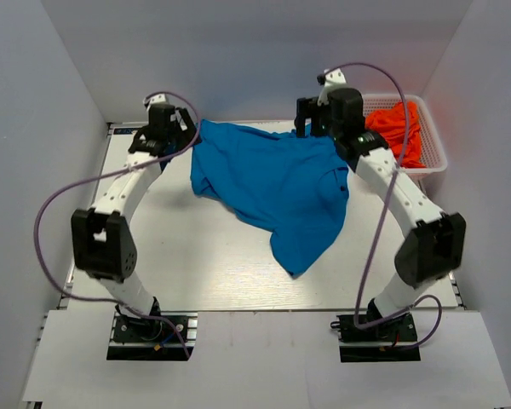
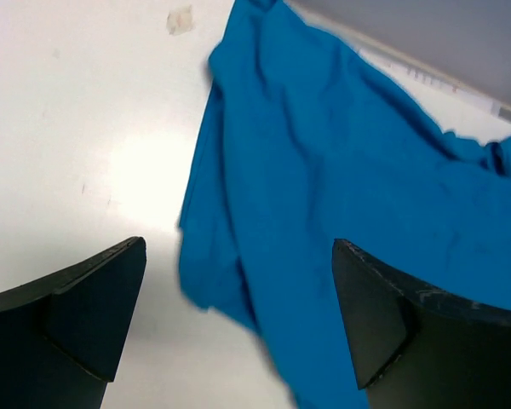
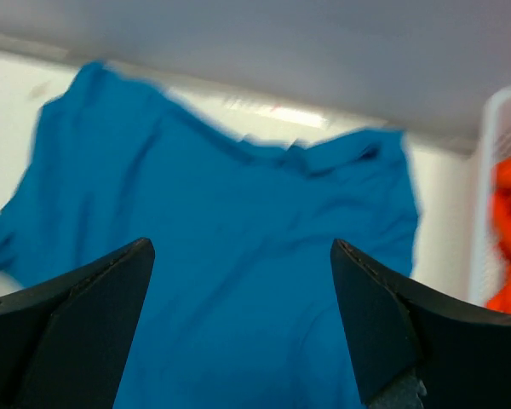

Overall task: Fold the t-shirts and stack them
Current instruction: Flatten out the tshirt

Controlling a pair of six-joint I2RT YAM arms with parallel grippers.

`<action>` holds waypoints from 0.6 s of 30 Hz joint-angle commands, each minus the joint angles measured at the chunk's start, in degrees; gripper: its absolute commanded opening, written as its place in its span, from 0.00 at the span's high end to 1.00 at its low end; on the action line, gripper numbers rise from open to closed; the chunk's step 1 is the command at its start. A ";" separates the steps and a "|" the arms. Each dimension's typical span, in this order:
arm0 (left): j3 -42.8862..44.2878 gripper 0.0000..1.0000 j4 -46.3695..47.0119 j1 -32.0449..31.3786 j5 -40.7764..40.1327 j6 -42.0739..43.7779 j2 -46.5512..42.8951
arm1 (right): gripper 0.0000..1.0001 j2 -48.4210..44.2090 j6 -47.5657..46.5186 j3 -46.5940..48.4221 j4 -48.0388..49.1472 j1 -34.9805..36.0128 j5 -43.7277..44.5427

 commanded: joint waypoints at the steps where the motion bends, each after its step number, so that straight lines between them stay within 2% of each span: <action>1: -9.26 0.00 -2.71 0.15 1.97 -2.74 -2.41 | 0.10 -2.95 6.61 -11.10 -7.91 0.00 -9.42; 3: -10.60 0.00 -3.77 0.15 3.73 -2.75 -2.41 | 0.10 -4.46 9.95 -16.14 -8.78 0.17 -14.50; 4: -11.30 0.07 -4.56 0.15 3.73 -2.14 -1.89 | 0.10 -5.94 10.31 -18.50 -9.31 0.35 -15.49; 8: -15.34 0.21 -2.20 0.15 6.10 0.23 -0.31 | 0.10 -7.10 11.27 -22.74 -13.00 2.01 -18.58; 13: -17.81 0.24 0.09 -0.55 6.98 4.46 3.47 | 0.10 -4.73 11.72 -26.26 -16.96 4.48 -19.64; 18: -15.10 0.27 1.59 -0.02 9.00 4.46 8.83 | 0.10 -4.11 13.64 -28.28 -16.35 6.06 -18.58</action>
